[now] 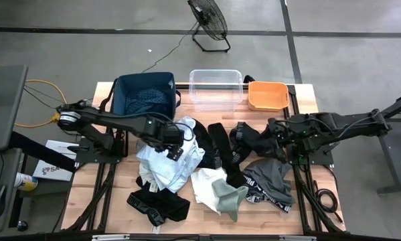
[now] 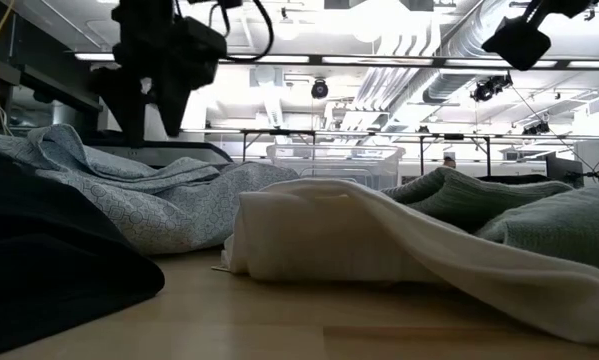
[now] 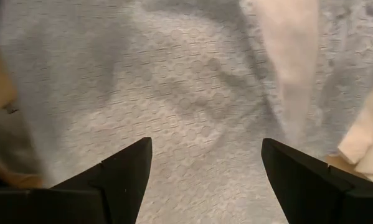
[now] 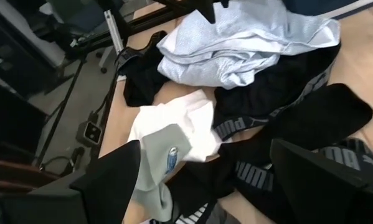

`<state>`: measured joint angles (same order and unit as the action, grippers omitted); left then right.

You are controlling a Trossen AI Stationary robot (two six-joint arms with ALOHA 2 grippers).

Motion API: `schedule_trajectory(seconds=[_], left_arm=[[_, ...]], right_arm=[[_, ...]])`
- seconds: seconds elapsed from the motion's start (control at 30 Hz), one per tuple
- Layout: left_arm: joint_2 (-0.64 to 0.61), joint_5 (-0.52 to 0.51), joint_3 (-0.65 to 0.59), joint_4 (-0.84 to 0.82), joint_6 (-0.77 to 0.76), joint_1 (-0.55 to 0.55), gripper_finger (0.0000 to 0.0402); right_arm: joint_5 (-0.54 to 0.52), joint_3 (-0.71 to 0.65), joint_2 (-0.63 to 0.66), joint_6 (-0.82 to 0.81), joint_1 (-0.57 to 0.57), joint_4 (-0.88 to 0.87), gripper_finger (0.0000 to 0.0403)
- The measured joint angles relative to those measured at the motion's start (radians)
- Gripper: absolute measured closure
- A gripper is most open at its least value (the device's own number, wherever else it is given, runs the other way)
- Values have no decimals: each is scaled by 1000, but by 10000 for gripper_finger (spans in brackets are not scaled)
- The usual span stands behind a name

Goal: Pick & Place Cloths
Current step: Put the white plaid shirt into the blue bin

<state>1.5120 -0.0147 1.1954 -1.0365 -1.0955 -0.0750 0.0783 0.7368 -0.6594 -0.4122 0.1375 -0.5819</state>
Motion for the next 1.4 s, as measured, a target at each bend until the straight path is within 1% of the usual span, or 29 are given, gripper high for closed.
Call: schedule_trajectory(seconds=[0.13, 0.63, 0.9, 1.03, 1.13, 1.2, 1.27, 1.4], left_arm=[[36, 0, 0, 5, 26, 2, 105], [144, -33, 1, -70, 52, 2, 105], [230, -19, 1, -72, 70, 2, 105], [271, 5, 1, -70, 70, 3, 105], [295, 9, 2, -73, 66, 3, 106], [309, 15, 3, -71, 66, 3, 114], [320, 23, 3, -69, 67, 3, 131], [325, 27, 3, -59, 69, 3, 190]], right_arm=[[30, 0, 4, 13, 0, -7, 53], [29, 1, 9, -2, 0, -50, 53], [25, 1, 9, -31, 0, -55, 53], [25, 1, 9, -50, 0, -58, 53], [8, 1, 9, -61, 0, -59, 53], [-1, 1, 9, -65, 0, -60, 53], [-1, 1, 9, -68, 0, -60, 53], [-1, 1, 9, -81, 0, -59, 53]])
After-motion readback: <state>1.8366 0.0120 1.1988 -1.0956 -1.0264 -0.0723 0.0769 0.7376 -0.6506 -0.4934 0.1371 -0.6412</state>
